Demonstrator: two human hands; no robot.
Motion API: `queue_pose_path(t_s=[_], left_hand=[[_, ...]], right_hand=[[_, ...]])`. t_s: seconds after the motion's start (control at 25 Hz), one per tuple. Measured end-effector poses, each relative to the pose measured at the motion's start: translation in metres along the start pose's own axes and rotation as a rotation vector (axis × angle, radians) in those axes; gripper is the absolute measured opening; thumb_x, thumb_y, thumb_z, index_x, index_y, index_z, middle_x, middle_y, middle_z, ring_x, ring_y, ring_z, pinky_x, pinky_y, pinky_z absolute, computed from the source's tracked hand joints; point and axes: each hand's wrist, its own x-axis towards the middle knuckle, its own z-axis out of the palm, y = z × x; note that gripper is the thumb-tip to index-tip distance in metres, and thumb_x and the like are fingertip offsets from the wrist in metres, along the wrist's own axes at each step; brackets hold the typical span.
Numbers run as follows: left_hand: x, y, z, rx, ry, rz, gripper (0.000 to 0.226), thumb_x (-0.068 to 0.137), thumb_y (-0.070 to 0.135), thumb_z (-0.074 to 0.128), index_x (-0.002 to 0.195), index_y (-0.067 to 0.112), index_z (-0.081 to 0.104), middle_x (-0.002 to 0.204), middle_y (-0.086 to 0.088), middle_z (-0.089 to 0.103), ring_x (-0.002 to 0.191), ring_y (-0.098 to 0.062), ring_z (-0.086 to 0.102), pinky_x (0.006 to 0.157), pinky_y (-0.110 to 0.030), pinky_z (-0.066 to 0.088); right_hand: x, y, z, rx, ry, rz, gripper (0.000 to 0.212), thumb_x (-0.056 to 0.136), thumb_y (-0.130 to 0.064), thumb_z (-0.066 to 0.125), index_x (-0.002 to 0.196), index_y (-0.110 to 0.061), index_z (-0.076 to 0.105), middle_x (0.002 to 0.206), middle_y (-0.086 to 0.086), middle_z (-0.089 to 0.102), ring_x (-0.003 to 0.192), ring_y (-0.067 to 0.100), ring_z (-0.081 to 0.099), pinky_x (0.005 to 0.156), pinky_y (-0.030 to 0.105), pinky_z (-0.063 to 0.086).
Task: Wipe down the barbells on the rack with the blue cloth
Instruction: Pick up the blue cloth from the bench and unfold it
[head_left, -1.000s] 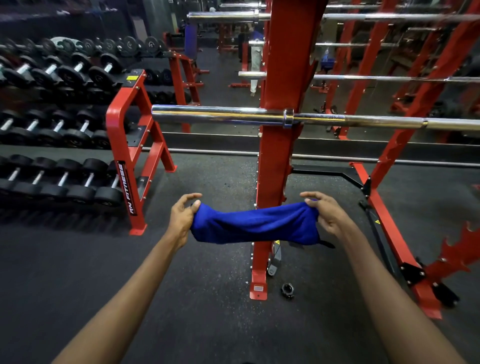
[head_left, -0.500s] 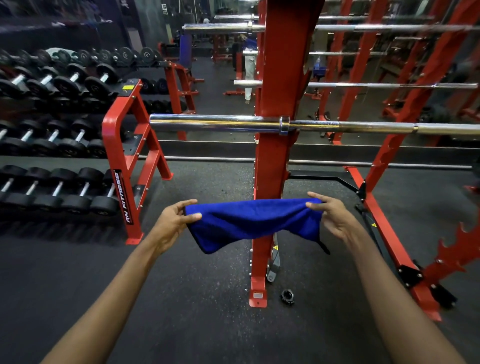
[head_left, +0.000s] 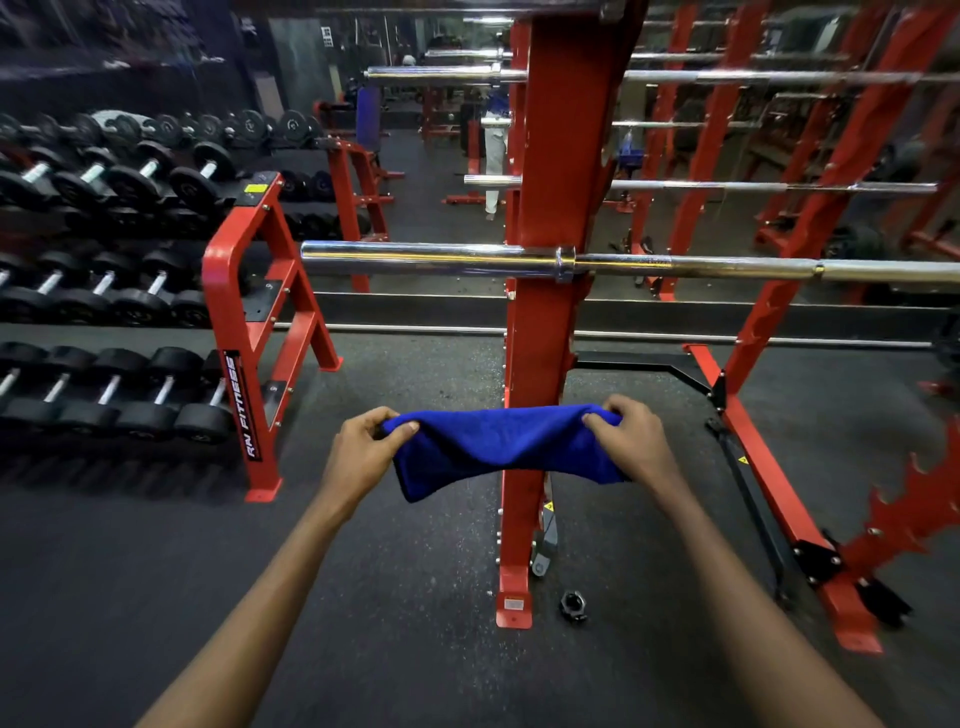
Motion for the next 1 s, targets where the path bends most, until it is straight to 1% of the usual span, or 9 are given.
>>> queue_pose_path(t_s=[0.12,0.24,0.32,0.4,0.56,0.68,0.8,0.92,1.0], left_hand=[[-0.027,0.036,0.027,-0.25,-0.017,0.033,0.03,0.084,0.039,0.075,0.082,0.01,0.07,0.074,-0.003,0.071,0.069,-0.013,0.059,0.065,-0.04,0.046],[-0.05,0.062,0.04,-0.441,-0.032,0.088,0.025,0.095,0.024,0.071,0.087,0.0,0.069,0.076,-0.007,0.066,0.074,-0.014,0.057,0.068,-0.034,0.044],[-0.06,0.069,0.032,-0.506,-0.036,0.109,0.029,0.094,0.035,0.072,0.093,0.006,0.071,0.079,-0.004,0.068,0.076,-0.01,0.058,0.069,-0.027,0.047],[-0.066,0.071,0.022,-0.514,-0.057,0.105,0.036,0.083,0.039,0.08,0.098,0.009,0.069,0.08,0.003,0.068,0.075,-0.005,0.059,0.069,-0.019,0.047],[-0.064,0.06,0.007,-0.538,-0.086,0.092,0.031,0.079,0.007,0.083,0.105,0.002,0.066,0.088,-0.001,0.072,0.082,-0.008,0.065,0.077,-0.02,0.052],[-0.057,0.048,-0.016,-0.718,-0.255,0.083,0.029,0.083,0.004,0.075,0.111,0.003,0.067,0.104,-0.012,0.072,0.099,-0.019,0.066,0.092,-0.029,0.054],[-0.054,0.037,-0.042,-0.879,-0.415,0.024,0.04,0.084,-0.002,0.065,0.124,-0.002,0.061,0.117,-0.016,0.068,0.108,-0.022,0.066,0.097,-0.03,0.054],[-0.05,0.025,-0.053,-0.932,-0.426,-0.022,0.044,0.082,0.004,0.069,0.125,0.0,0.06,0.118,-0.013,0.067,0.108,-0.021,0.066,0.095,-0.03,0.055],[-0.047,0.016,-0.054,-0.898,-0.355,-0.034,0.035,0.085,0.001,0.068,0.119,0.001,0.061,0.112,-0.012,0.068,0.105,-0.02,0.066,0.093,-0.028,0.055]], right_hand=[[-0.029,-0.054,0.026,0.317,-0.068,0.011,0.031,0.088,-0.025,0.073,0.066,-0.019,0.053,0.064,-0.004,0.056,0.067,0.016,0.054,0.067,0.034,0.042],[-0.06,-0.091,0.055,0.423,-0.159,-0.164,0.024,0.088,-0.04,0.071,0.075,-0.024,0.058,0.077,-0.006,0.059,0.074,0.01,0.055,0.077,0.035,0.046],[-0.073,-0.102,0.058,0.457,-0.183,-0.255,0.011,0.099,-0.03,0.061,0.091,-0.025,0.065,0.093,-0.007,0.059,0.088,0.008,0.058,0.085,0.028,0.046],[-0.081,-0.105,0.055,0.498,-0.238,-0.365,0.021,0.098,-0.016,0.05,0.104,-0.02,0.07,0.106,-0.011,0.059,0.098,0.009,0.061,0.087,0.026,0.051],[-0.081,-0.102,0.067,0.356,-0.23,-0.58,0.041,0.088,0.009,0.054,0.111,-0.019,0.073,0.116,-0.008,0.062,0.101,0.007,0.062,0.089,0.018,0.049],[-0.066,-0.093,0.074,0.419,-0.284,-0.286,0.05,0.087,-0.018,0.081,0.131,-0.023,0.056,0.13,-0.004,0.059,0.11,0.009,0.06,0.09,0.024,0.049],[-0.062,-0.083,0.068,0.724,-0.713,0.133,0.074,0.075,-0.053,0.08,0.136,-0.018,0.058,0.132,0.002,0.068,0.115,0.011,0.066,0.091,0.02,0.054],[-0.079,-0.079,0.073,0.975,-0.929,0.228,0.046,0.076,-0.043,0.083,0.112,-0.014,0.077,0.106,0.003,0.078,0.093,0.011,0.074,0.077,0.022,0.059],[-0.083,-0.083,0.081,0.961,-0.9,0.158,0.044,0.075,-0.034,0.088,0.111,-0.011,0.077,0.105,0.006,0.077,0.09,0.012,0.072,0.076,0.021,0.057]])
